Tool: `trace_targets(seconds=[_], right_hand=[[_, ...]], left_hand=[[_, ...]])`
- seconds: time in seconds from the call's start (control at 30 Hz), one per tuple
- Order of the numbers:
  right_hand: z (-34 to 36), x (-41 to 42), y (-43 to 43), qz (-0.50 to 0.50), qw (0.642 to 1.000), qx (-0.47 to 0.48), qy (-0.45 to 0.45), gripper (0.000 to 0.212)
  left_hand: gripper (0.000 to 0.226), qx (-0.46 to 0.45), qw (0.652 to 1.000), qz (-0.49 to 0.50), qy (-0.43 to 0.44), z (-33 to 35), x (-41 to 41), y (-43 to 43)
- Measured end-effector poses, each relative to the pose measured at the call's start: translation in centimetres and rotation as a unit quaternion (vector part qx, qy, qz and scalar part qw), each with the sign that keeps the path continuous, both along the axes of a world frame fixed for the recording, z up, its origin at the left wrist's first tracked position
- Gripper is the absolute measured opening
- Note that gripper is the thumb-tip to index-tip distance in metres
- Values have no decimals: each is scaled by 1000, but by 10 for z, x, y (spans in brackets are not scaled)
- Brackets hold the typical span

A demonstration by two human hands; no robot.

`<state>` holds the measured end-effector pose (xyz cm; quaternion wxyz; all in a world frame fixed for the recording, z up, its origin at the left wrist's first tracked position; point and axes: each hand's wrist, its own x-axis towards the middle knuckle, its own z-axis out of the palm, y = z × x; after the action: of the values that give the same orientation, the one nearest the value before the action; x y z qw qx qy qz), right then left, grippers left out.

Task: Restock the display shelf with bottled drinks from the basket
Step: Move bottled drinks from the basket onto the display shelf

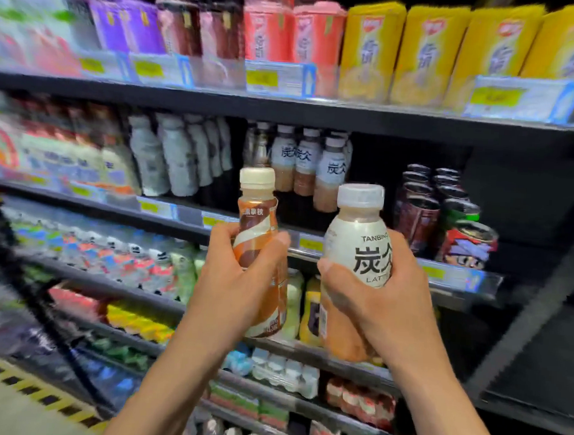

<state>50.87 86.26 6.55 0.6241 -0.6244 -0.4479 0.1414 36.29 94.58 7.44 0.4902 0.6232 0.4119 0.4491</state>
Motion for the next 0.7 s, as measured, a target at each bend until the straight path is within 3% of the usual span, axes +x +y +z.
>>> trace_targets(seconds=[0.23,0.5,0.7], right_hand=[[-2,-52,75,8,1000,-1,-8,41],[4,-49,146,-62,998,12,-27,42],[9,-25,196,-125,992,2,20,48]], left_hand=[[31,-29,999,-39,6,-1,-49,79],[37,-28,995,-97,13,9,-34,152],[31,-27,995,-83,47,23,-6,217]])
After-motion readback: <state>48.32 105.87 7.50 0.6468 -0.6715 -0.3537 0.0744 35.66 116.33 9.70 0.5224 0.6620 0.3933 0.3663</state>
